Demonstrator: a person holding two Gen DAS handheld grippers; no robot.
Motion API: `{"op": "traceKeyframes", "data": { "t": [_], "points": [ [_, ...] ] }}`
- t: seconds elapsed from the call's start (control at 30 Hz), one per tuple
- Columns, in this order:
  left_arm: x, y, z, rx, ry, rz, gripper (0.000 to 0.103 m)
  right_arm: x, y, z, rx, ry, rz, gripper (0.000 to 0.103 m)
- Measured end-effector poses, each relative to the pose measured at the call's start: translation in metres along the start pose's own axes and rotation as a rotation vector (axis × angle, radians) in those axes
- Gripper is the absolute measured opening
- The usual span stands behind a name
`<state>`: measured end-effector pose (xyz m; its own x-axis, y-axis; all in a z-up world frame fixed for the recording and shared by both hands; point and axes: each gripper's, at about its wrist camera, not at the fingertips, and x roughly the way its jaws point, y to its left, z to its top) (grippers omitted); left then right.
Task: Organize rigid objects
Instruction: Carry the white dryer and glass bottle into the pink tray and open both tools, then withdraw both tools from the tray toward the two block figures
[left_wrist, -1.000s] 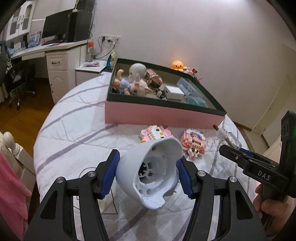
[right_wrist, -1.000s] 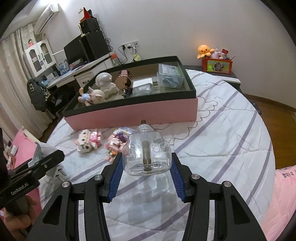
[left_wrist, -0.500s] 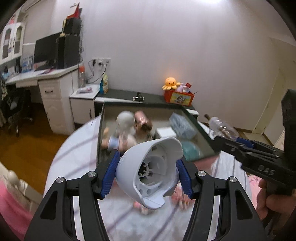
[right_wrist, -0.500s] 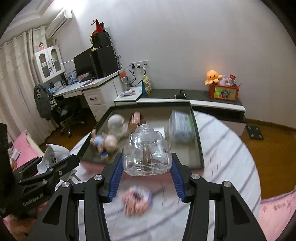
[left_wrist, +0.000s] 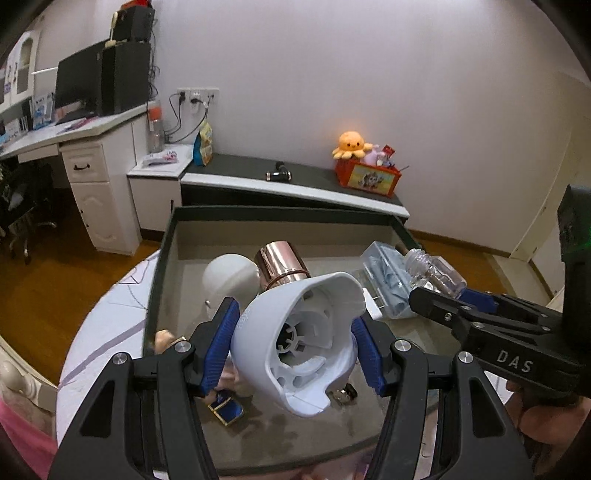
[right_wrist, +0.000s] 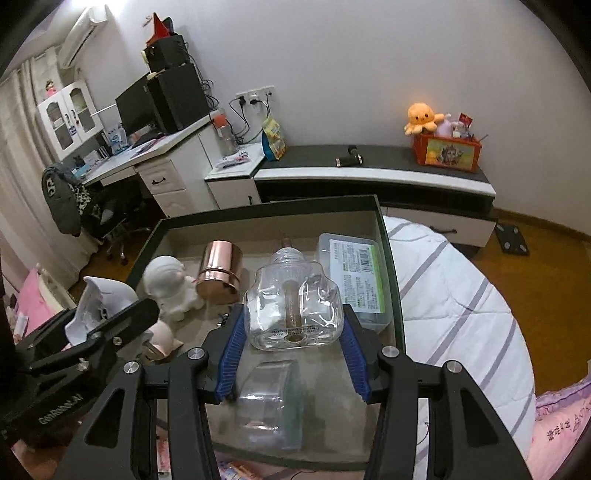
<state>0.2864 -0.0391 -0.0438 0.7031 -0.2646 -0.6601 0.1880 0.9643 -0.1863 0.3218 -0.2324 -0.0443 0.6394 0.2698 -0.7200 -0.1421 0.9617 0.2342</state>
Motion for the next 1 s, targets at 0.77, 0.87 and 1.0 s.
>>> {"op": "traceKeyframes", "data": {
  "t": [0.77,0.87,1.0],
  "points": [
    [-0.134,0.004,-0.074,-0.015,-0.149,0.119,0.103,-0.124,0.008,-0.106,0.099,-0.218,-0.069,0.103],
    [-0.149,0.000,-0.088,-0.004,-0.156,0.141,0.103,-0.142,0.013,-0.124,0.094,-0.250,-0.095,0.103],
    [-0.168,-0.004,-0.105,0.000,-0.170,0.151,0.103,-0.164,0.020,-0.146,0.086,-0.292,-0.130,0.103]
  ]
}}
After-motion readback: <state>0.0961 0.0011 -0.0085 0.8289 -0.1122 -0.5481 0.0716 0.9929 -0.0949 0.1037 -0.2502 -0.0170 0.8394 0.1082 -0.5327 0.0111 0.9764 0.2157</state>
